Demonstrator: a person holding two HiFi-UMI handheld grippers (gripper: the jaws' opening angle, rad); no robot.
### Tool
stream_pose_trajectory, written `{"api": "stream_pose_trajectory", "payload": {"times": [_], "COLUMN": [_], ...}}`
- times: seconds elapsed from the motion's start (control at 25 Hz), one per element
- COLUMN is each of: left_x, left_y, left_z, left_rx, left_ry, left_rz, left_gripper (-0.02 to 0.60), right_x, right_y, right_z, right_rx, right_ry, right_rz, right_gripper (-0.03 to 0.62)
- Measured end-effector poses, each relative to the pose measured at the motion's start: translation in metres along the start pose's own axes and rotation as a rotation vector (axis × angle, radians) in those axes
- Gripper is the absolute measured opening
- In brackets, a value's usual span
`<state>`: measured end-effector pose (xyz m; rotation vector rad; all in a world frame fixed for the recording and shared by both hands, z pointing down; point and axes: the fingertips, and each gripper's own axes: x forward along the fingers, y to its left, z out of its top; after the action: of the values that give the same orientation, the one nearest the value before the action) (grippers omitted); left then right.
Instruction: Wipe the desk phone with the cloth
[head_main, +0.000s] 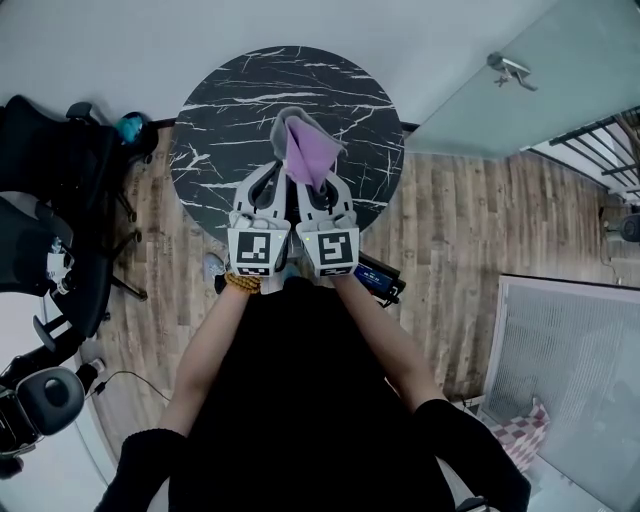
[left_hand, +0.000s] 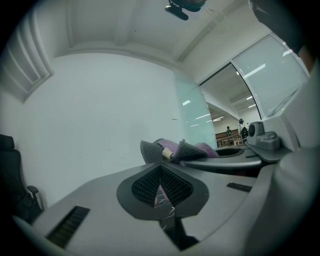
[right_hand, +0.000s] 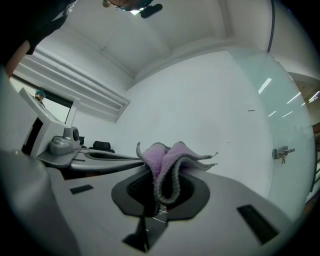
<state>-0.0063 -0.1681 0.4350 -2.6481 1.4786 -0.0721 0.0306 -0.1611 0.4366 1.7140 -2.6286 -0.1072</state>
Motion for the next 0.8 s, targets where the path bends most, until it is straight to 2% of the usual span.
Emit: {"api": "stream_pose_trajectory", "payload": {"times": [0.8], "left_x": [-0.0052], "left_y": [0.001], "left_z": [-0.0057], "left_rx": [-0.006], "left_ry": [0.018], "left_rz": [-0.005], "left_gripper": [0.012], "right_x": [-0.0044], "right_y": [0.0002], "right_z": [-0.0072], "right_rx": [0.008], "right_ry": [0.017], "right_rz": [0.003], "right_gripper": [0.054]}}
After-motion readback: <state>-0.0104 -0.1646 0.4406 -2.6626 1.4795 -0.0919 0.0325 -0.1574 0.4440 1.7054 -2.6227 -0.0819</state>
